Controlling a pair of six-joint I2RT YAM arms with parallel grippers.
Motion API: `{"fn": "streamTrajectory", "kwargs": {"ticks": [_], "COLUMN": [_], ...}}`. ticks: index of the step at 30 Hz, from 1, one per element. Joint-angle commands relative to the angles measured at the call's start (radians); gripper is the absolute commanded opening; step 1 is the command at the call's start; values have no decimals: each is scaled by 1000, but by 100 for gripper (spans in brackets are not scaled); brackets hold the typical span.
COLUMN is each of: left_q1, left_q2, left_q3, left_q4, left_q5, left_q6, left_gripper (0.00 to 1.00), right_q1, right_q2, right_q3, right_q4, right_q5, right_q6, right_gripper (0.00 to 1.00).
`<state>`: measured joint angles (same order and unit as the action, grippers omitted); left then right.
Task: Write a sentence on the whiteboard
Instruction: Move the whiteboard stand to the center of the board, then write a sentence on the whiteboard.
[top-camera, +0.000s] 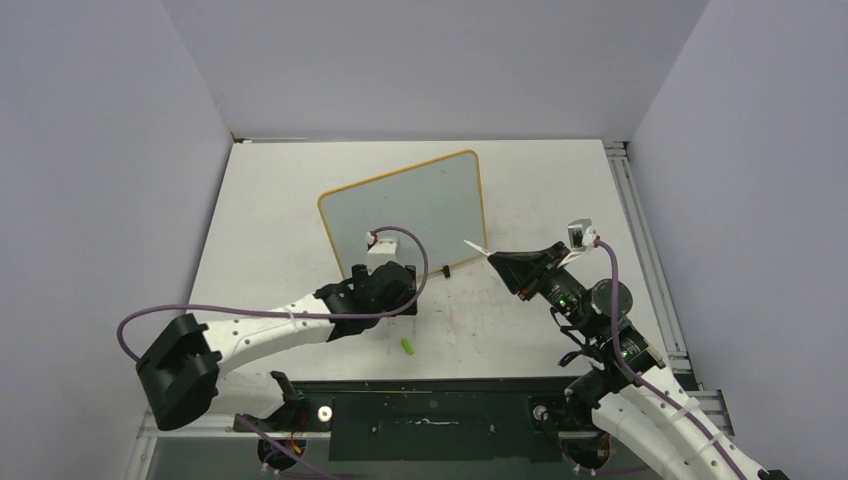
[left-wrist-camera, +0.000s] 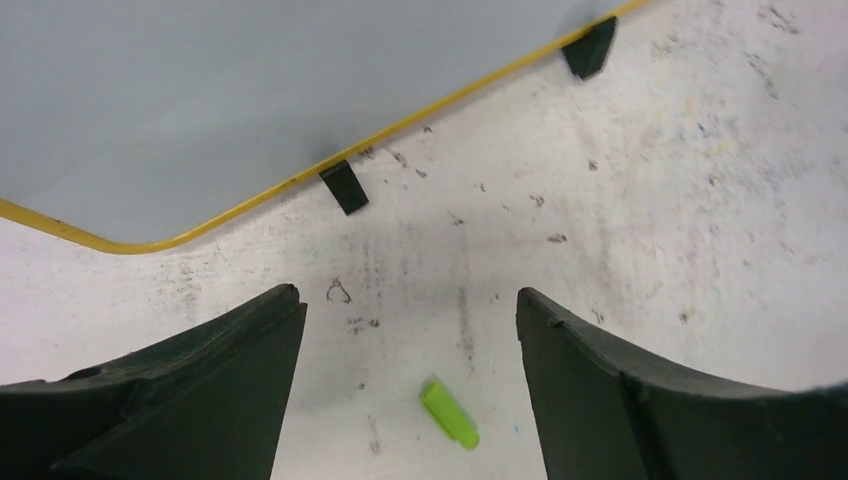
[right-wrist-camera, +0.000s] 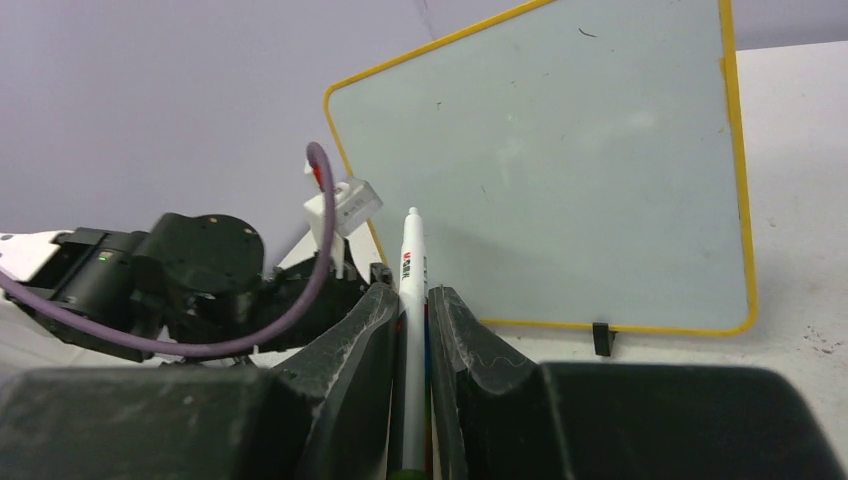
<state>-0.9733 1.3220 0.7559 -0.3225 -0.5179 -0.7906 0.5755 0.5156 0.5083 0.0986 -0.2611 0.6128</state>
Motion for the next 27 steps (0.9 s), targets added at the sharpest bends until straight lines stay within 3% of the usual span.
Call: {"fn": "streamTrajectory", "kwargs": {"ticks": [1, 7, 15, 22, 25, 27], "left_q1": [9, 155, 649, 1038, 1143, 1183], "left_q2": [-167, -276, -319, -337, -336, -329], "left_q3": [62, 328, 489, 267, 146, 113], "left_q4": [-92, -348, -369, -37, 207, 279], "left_q5": [180, 384, 768, 1225, 1415, 1443], "left_q6": [163, 350, 506, 395, 294, 296], "left_gripper": [77, 82, 85, 86, 86, 85], "right_q1": [2, 3, 8, 123, 218, 262], "right_q2": [-9, -4, 42, 169, 267, 349], "right_q3": [48, 65, 98, 100, 134, 157], "right_q4": [1, -20, -46, 92, 154, 211], "right_q5": [21, 26, 43, 49, 76, 68], "right_q6": [-20, -20, -69, -95, -132, -145], "right_gripper": [9, 9, 9, 6, 5, 5]}}
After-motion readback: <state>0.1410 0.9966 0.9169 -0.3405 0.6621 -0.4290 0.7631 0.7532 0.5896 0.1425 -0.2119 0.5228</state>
